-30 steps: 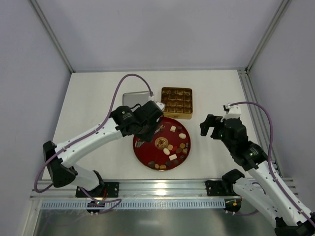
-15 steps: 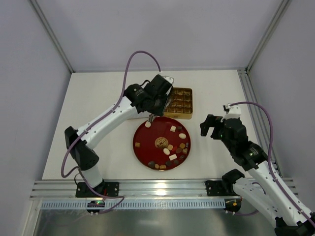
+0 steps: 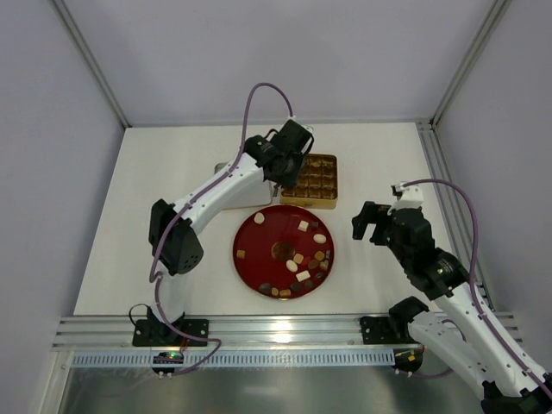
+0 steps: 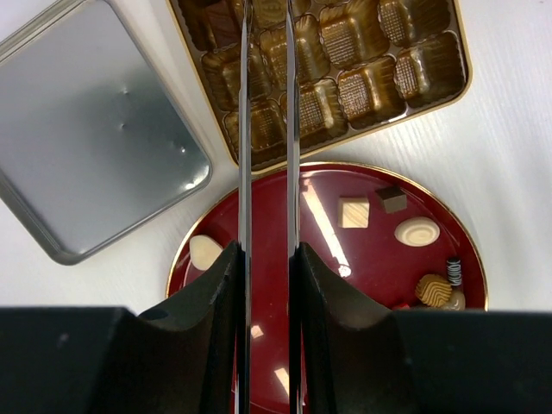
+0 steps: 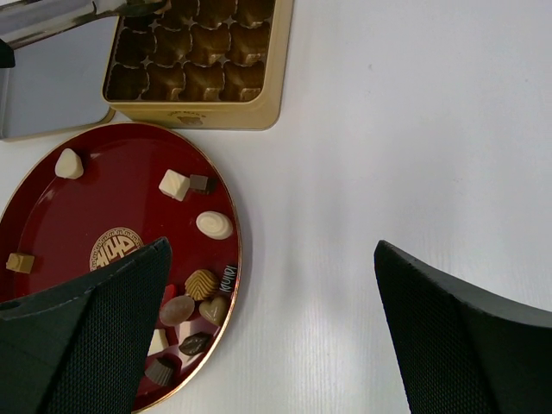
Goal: Pack the chocolate
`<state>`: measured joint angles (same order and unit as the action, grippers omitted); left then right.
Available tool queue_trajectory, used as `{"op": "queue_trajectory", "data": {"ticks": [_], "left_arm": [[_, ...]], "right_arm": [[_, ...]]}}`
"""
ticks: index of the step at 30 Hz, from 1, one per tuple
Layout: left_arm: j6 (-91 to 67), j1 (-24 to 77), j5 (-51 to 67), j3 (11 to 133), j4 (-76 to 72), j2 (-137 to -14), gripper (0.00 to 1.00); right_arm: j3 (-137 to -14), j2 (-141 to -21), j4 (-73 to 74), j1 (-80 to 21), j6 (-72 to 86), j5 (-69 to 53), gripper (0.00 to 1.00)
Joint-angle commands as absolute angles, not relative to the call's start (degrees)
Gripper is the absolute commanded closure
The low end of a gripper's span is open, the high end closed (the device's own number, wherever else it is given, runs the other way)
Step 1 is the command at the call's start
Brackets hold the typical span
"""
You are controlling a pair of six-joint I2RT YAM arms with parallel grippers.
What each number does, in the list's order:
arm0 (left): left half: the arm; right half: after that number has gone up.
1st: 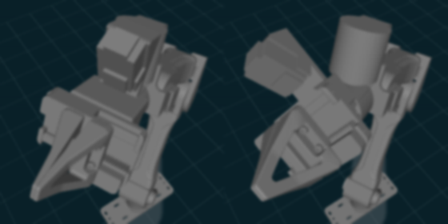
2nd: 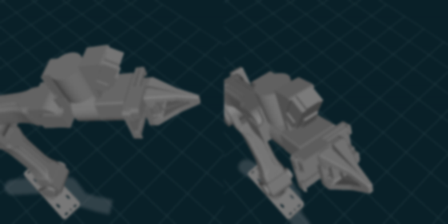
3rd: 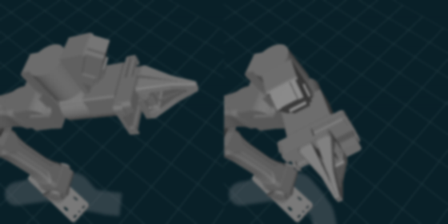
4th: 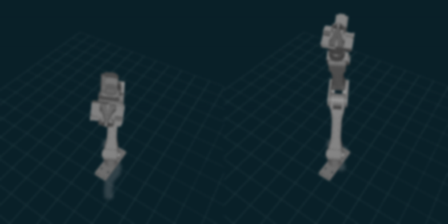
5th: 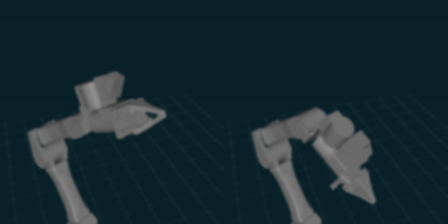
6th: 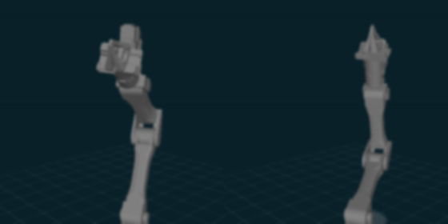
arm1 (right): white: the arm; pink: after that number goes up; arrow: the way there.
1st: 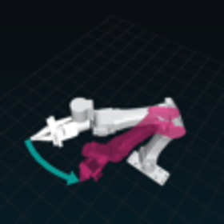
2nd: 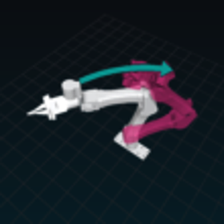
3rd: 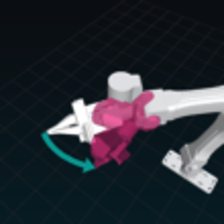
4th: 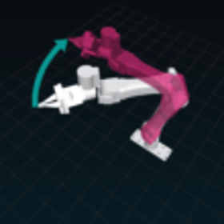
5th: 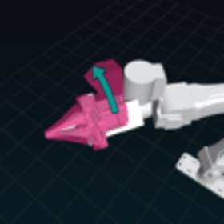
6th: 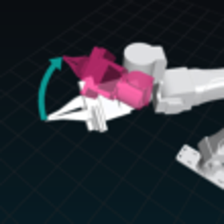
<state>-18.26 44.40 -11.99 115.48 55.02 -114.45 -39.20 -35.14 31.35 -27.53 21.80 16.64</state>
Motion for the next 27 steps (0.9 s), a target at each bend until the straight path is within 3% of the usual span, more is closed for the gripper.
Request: {"op": "queue_trajectory", "data": {"ticks": [1,27], "left_arm": [[-16.7,43.8,-12.3,118.4,51.2,-115.1,0.75],[-15.9,43.0,-12.0,118.2,50.9,-117.2,0.71]], "right_arm": [[-40.3,-34.1,30.6,-27.5,22.1,18.0,0.00],[-40.3,-34.5,30.3,-27.5,22.1,17.5,0.00]]}}
